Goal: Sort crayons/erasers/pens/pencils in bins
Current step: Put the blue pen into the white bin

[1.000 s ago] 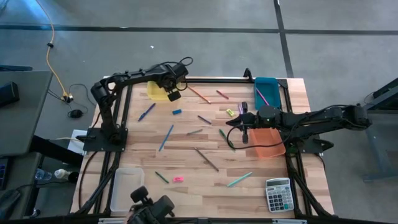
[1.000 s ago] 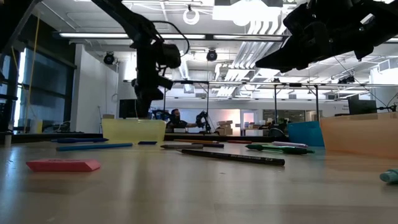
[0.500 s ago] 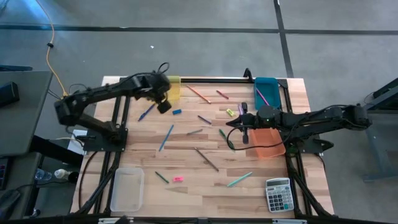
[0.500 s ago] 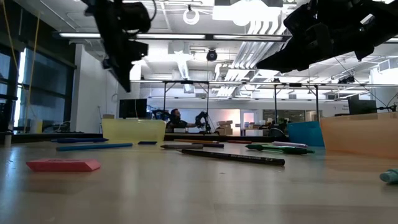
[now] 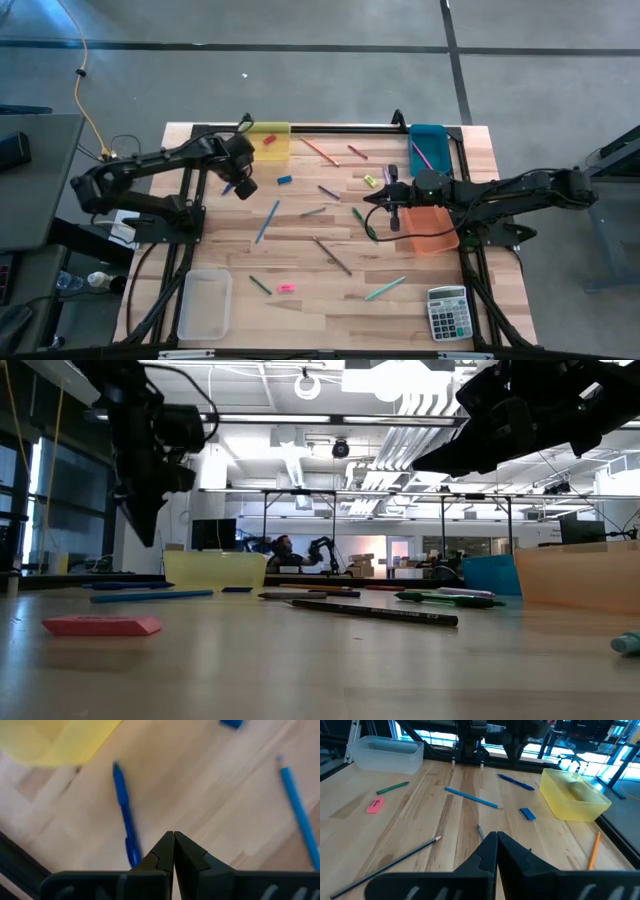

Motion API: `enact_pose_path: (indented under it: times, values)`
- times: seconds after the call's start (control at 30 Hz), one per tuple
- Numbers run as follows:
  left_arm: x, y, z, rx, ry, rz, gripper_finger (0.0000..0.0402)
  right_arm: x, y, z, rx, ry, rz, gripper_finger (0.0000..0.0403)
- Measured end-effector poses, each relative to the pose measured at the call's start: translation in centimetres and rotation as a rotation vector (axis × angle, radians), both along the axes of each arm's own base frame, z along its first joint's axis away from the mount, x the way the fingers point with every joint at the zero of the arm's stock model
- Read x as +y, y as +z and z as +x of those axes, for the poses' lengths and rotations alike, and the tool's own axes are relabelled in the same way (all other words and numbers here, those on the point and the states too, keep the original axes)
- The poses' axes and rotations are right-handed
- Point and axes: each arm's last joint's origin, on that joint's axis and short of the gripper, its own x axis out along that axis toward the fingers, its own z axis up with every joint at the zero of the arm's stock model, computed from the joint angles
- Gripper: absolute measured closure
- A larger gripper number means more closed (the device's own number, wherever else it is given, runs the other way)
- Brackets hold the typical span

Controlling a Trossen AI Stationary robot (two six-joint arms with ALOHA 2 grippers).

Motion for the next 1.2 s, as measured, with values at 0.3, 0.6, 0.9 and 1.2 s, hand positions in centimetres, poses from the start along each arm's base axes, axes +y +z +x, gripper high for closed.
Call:
enact_pose_path:
  times: [0.3, 0.6, 0.9, 1.2]
  values:
    - [1.6, -0.6, -1.1, -0.043, 0.112, -0.012, 0.0346, 0.0, 0.0, 0.0, 0.001, 0.000, 0.000, 0.0401]
    - [3.1, -2.7, -1.4, 0.033, 0.116, -0.096, 0.0252, 0.0, 0.0, 0.0, 0.000, 0.000, 0.000, 0.0401]
    - [4.1, -4.1, -1.5, 0.085, 0.118, -0.112, 0.0237, 0.0, 0.0, 0.0, -0.001, 0.000, 0.000, 0.0401]
    - [4.0, -4.3, -1.3, 0.089, 0.116, -0.116, 0.0266, 0.0, 0.0, 0.0, -0.002, 0.000, 0.000, 0.0401]
